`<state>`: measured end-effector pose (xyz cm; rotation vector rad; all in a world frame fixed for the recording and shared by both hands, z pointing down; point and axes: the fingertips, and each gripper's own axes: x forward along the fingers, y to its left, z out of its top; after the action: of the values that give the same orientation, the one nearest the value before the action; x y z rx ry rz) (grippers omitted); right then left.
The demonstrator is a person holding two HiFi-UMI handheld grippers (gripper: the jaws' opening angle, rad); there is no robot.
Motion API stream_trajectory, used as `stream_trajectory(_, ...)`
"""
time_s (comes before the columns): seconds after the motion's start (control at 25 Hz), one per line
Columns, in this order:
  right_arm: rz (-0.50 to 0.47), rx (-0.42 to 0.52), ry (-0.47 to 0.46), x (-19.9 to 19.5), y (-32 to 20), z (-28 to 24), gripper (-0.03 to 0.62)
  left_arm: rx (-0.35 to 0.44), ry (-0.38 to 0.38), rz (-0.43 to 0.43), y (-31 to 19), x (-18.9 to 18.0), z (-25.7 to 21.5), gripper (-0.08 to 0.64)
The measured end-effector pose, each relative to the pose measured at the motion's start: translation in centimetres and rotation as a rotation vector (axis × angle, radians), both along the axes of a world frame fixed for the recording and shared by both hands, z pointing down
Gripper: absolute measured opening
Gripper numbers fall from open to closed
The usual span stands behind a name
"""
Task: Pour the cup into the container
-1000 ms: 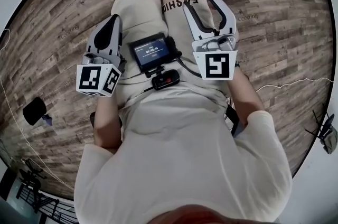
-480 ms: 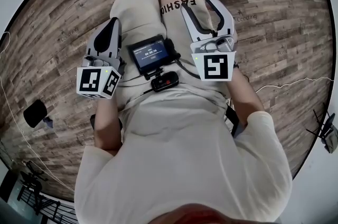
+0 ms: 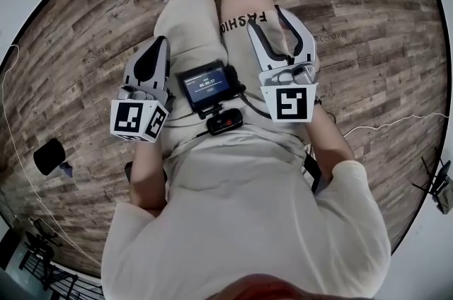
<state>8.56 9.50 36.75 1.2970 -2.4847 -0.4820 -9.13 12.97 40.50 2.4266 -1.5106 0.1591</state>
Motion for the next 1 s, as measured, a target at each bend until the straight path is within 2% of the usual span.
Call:
stream_trajectory(0.16,0.008,-0.006,-0.037,-0.05,-0.15,0.03,0.213,-0.002,-0.005,0.006,-0.26,0.08,0.04,0.012)
stream_trajectory(1.0,-0.009,-0.005,-0.011,-0.44,0.02,0.42,0.207,0.003,0.000,0.000,-0.17,-0.08,-0.07,0.012)
